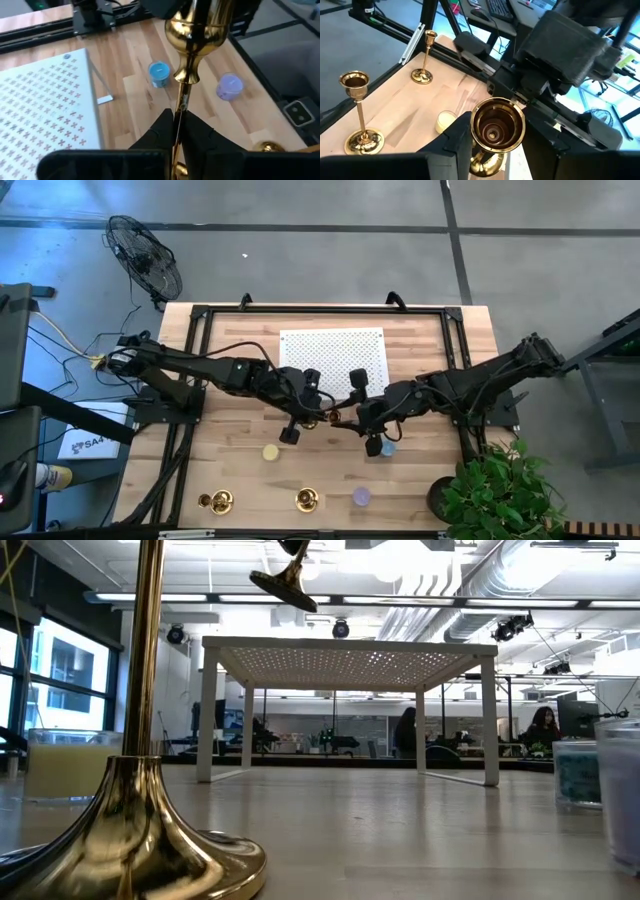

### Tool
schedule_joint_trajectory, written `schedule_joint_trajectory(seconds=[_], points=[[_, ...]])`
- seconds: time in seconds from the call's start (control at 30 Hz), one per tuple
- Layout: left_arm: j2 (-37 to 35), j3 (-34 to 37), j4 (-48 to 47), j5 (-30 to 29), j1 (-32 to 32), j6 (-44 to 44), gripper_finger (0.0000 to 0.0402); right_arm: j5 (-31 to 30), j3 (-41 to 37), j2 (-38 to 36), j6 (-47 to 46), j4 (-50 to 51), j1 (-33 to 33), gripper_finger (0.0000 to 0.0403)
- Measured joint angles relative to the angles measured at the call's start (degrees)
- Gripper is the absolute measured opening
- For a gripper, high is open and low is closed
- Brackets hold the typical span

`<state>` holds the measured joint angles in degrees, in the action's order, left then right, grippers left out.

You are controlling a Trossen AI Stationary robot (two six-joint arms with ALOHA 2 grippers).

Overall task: Pick & Place candle stick holders
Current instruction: Put the top yellow candle holder on the shelf

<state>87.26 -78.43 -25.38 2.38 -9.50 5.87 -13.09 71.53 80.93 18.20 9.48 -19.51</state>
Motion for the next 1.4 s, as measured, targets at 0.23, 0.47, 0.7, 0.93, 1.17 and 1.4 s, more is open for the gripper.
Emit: schedule_joint_trajectory(seconds=[0.23,0.47,0.7,0.93,1.17,1.4], points=[[0.00,0.00,-0.14,-2.57,-0.63,-0.76,0.0010,-0.52,0.00,0.02,0.04,-1.37,-0.07,0.0246],[0.00,0.00,-0.12,-2.48,-0.63,-1.38,0.0010,-2.85,0.00,0.02,0.31,-1.19,-0.37,0.0253],[-0.11,-0.31,-0.08,-4.48,-0.63,-2.72,0.0010,-10.37,0.00,-3.03,5.46,-3.89,-4.91,0.0249],[-0.22,-3.03,-0.88,-11.75,-0.54,-1.32,0.0010,-18.09,0.02,-7.03,7.32,-3.65,-10.46,0.0248],[-0.85,-9.87,-4.11,-16.49,2.69,-0.47,0.0010,-22.90,0.02,-7.58,6.80,-1.19,-13.57,0.0247],[-5.79,-13.57,-11.20,-12.56,10.69,-1.05,0.0010,-22.84,0.02,-7.58,2.55,1.58,-14.40,0.0247]])
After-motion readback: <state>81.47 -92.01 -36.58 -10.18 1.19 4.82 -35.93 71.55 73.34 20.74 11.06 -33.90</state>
